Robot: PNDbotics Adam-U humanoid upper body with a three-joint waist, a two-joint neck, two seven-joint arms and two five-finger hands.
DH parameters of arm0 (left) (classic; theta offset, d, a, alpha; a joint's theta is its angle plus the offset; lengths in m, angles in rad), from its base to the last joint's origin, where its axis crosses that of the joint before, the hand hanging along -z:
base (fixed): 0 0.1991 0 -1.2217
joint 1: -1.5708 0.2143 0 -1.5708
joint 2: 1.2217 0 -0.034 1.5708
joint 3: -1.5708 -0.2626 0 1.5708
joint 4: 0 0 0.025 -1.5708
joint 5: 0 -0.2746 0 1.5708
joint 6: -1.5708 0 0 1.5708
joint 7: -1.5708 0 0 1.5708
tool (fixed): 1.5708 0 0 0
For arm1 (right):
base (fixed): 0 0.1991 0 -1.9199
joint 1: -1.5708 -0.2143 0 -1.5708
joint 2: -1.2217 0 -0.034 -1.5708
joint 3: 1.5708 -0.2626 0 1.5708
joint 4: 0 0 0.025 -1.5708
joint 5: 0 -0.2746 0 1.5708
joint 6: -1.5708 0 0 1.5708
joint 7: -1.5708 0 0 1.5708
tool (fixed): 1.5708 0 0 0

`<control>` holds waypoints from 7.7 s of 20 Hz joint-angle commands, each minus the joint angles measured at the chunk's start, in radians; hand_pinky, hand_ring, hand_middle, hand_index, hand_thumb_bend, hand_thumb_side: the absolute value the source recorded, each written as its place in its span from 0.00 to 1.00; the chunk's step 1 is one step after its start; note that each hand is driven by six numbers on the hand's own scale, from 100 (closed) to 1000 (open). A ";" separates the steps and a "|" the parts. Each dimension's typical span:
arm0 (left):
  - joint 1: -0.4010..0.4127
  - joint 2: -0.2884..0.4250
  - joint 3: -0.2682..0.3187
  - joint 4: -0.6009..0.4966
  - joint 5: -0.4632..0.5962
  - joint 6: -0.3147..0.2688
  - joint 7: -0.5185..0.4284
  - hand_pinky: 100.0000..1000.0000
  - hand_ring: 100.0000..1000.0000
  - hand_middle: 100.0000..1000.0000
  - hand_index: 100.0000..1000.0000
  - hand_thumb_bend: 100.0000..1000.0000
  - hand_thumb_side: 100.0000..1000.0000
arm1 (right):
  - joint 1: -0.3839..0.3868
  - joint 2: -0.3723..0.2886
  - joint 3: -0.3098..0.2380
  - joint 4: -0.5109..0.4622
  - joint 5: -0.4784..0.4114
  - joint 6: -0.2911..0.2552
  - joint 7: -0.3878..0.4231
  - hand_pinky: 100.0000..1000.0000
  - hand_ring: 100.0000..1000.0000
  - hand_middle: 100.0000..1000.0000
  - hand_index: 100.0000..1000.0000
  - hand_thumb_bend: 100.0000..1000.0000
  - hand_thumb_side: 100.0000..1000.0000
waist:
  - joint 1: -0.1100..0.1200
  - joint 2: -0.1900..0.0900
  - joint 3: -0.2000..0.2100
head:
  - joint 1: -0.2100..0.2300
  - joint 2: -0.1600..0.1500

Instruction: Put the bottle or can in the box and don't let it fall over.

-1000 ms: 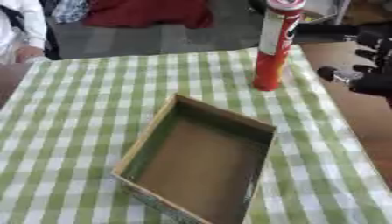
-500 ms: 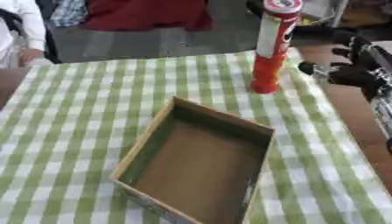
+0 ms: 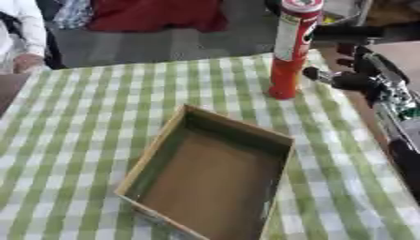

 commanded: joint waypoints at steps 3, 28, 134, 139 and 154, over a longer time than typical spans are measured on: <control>-0.015 0.015 0.003 -0.017 0.005 0.001 -0.002 0.82 0.80 0.72 0.75 0.61 0.64 | -0.044 0.000 -0.002 0.021 0.007 -0.018 0.005 0.89 0.97 0.96 0.95 0.67 0.13 | 0.000 -0.007 0.004 | 0.000 -0.019; -0.035 0.007 0.000 -0.024 0.012 0.004 -0.007 0.82 0.81 0.73 0.75 0.60 0.64 | -0.146 0.027 -0.027 0.056 0.050 -0.061 -0.049 0.92 0.97 0.96 0.96 0.72 0.26 | 0.010 0.048 0.021 | -0.012 -0.074; 0.002 0.029 -0.004 -0.023 0.004 0.008 -0.016 0.82 0.81 0.73 0.74 0.57 0.64 | -0.137 0.070 0.324 -0.675 -0.440 0.252 -0.038 0.93 0.59 0.72 0.61 0.00 0.00 | -0.033 -0.061 -0.005 | -0.027 0.003; 0.008 0.026 -0.002 -0.023 0.004 0.008 -0.013 0.82 0.81 0.73 0.74 0.57 0.64 | -0.106 0.098 0.373 -0.676 -0.404 0.215 0.005 0.93 0.58 0.72 0.61 0.00 0.00 | -0.029 -0.058 -0.008 | -0.028 0.007; 0.007 0.007 -0.002 -0.026 0.008 0.009 -0.015 0.81 0.81 0.73 0.74 0.57 0.64 | 0.028 0.120 0.447 -0.676 -0.287 0.120 0.103 0.92 0.60 0.74 0.62 0.01 0.00 | -0.017 -0.033 0.004 | -0.039 -0.003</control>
